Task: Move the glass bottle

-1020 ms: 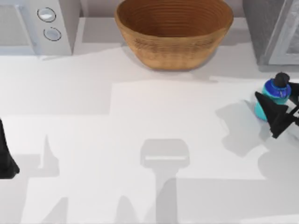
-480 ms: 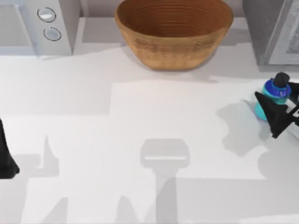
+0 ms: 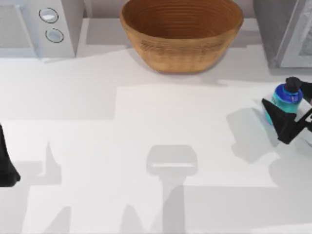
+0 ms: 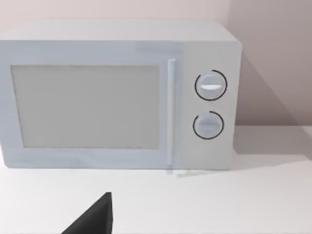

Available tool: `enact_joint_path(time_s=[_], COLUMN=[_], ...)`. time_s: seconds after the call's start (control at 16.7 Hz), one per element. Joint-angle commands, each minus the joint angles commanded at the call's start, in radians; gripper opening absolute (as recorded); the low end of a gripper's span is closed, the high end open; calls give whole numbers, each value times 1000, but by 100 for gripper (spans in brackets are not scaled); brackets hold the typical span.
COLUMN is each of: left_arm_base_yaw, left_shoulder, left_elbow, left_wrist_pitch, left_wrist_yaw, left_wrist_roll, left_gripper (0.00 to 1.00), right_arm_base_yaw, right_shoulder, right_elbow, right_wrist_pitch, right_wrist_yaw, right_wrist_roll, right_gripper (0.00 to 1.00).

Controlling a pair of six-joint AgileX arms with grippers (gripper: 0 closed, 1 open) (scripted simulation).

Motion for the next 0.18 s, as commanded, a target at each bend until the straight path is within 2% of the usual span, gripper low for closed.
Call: enact_joint_path(time_s=[0.18], left_arm_base_yaw=[0], left_shoulder=[0], left_elbow=[0], left_wrist_pitch=[0], left_wrist_yaw=[0], left_wrist_roll=[0], left_gripper=[100], right_arm_base_yaw=[0], right_shoulder=[0], right_elbow=[0], right_wrist_pitch=[0], right_wrist_yaw=[0], right_wrist_roll=[0], right_gripper=[100])
